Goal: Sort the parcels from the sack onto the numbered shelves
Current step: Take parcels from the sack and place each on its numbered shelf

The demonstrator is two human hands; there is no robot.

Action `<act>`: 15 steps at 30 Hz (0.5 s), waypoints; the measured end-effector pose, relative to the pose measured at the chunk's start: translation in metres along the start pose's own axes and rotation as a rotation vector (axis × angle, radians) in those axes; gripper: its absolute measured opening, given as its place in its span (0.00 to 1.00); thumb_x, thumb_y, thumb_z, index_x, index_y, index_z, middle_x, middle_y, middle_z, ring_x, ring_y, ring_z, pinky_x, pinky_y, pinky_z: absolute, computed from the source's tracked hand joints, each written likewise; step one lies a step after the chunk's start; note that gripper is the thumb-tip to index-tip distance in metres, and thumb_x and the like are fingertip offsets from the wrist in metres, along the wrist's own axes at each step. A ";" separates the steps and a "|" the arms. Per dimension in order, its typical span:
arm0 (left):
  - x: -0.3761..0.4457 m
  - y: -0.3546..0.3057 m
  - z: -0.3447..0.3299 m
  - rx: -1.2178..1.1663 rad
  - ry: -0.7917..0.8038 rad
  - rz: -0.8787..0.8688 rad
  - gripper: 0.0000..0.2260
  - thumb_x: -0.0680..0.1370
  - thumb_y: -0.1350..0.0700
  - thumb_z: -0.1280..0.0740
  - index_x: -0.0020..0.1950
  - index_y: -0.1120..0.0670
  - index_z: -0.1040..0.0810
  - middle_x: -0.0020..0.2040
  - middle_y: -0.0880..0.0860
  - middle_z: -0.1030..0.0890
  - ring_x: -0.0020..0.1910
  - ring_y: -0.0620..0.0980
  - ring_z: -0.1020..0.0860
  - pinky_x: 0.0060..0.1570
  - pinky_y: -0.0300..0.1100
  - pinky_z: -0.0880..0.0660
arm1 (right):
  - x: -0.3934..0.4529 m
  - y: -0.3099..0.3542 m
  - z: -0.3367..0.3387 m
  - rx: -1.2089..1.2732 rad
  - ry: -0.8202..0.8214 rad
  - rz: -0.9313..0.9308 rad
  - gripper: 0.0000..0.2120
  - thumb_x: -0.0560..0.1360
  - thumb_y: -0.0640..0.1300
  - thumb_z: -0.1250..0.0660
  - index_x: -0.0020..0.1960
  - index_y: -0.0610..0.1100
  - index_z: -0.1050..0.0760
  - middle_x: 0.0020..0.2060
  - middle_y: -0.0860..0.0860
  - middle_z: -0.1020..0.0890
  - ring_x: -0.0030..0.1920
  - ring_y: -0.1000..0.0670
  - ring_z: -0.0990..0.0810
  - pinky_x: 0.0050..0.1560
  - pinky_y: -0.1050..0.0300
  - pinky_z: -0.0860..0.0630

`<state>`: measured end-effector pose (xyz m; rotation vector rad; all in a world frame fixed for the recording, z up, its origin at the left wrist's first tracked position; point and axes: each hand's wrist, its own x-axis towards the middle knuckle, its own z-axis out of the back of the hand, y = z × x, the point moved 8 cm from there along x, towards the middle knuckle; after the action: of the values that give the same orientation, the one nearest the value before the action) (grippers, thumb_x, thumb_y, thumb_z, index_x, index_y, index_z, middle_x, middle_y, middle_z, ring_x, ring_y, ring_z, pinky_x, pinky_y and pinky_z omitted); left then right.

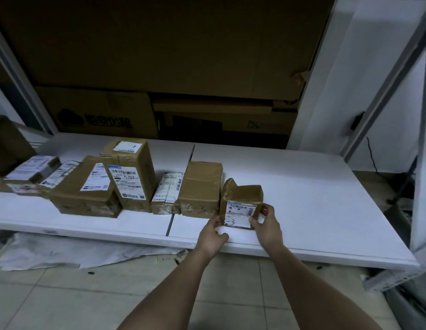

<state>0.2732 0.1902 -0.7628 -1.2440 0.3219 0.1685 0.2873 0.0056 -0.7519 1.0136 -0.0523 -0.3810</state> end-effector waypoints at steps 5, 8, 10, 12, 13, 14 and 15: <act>0.006 -0.003 0.001 -0.001 -0.001 -0.003 0.27 0.75 0.64 0.35 0.74 0.54 0.35 0.69 0.53 0.27 0.65 0.53 0.27 0.63 0.45 0.29 | 0.010 0.002 -0.002 -0.004 0.001 0.020 0.22 0.77 0.42 0.33 0.68 0.45 0.35 0.63 0.48 0.22 0.60 0.43 0.22 0.56 0.52 0.29; 0.006 -0.003 0.004 0.017 -0.012 0.000 0.26 0.76 0.64 0.35 0.74 0.55 0.35 0.69 0.53 0.28 0.66 0.53 0.28 0.63 0.43 0.30 | 0.014 0.002 -0.004 -0.008 0.002 0.022 0.22 0.77 0.42 0.32 0.68 0.44 0.34 0.63 0.49 0.22 0.59 0.43 0.22 0.54 0.54 0.30; 0.007 -0.003 0.005 0.035 -0.020 0.002 0.26 0.76 0.64 0.35 0.74 0.55 0.35 0.69 0.53 0.28 0.67 0.53 0.29 0.63 0.43 0.31 | 0.015 0.001 -0.005 -0.013 0.003 0.021 0.22 0.77 0.43 0.32 0.68 0.44 0.35 0.63 0.48 0.22 0.59 0.43 0.22 0.56 0.53 0.29; 0.007 -0.003 0.006 0.049 -0.025 0.007 0.26 0.76 0.63 0.35 0.74 0.56 0.35 0.69 0.53 0.28 0.67 0.54 0.29 0.65 0.44 0.31 | 0.015 0.001 -0.004 -0.018 0.004 0.019 0.23 0.77 0.43 0.32 0.70 0.45 0.35 0.64 0.47 0.23 0.61 0.43 0.23 0.58 0.51 0.28; 0.007 -0.002 0.007 0.055 -0.028 0.013 0.26 0.76 0.63 0.35 0.74 0.56 0.36 0.69 0.53 0.28 0.67 0.54 0.29 0.65 0.44 0.31 | 0.016 0.000 -0.004 -0.021 0.004 0.021 0.24 0.77 0.43 0.32 0.70 0.45 0.35 0.65 0.47 0.24 0.62 0.43 0.24 0.58 0.51 0.28; 0.008 -0.002 0.007 0.063 -0.029 0.018 0.27 0.76 0.63 0.35 0.74 0.56 0.36 0.69 0.53 0.28 0.67 0.54 0.29 0.65 0.45 0.31 | 0.016 0.001 -0.004 -0.023 0.005 0.023 0.24 0.77 0.44 0.32 0.70 0.45 0.35 0.65 0.47 0.24 0.63 0.44 0.24 0.59 0.51 0.28; 0.008 -0.001 0.007 0.069 -0.030 0.020 0.27 0.76 0.63 0.34 0.74 0.56 0.36 0.69 0.53 0.28 0.66 0.54 0.28 0.65 0.45 0.31 | 0.016 0.001 -0.004 -0.023 0.007 0.027 0.25 0.77 0.44 0.32 0.71 0.45 0.35 0.65 0.47 0.24 0.63 0.44 0.24 0.59 0.52 0.29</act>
<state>0.2820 0.1963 -0.7626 -1.1690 0.3119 0.1911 0.3035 0.0037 -0.7555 0.9903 -0.0547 -0.3524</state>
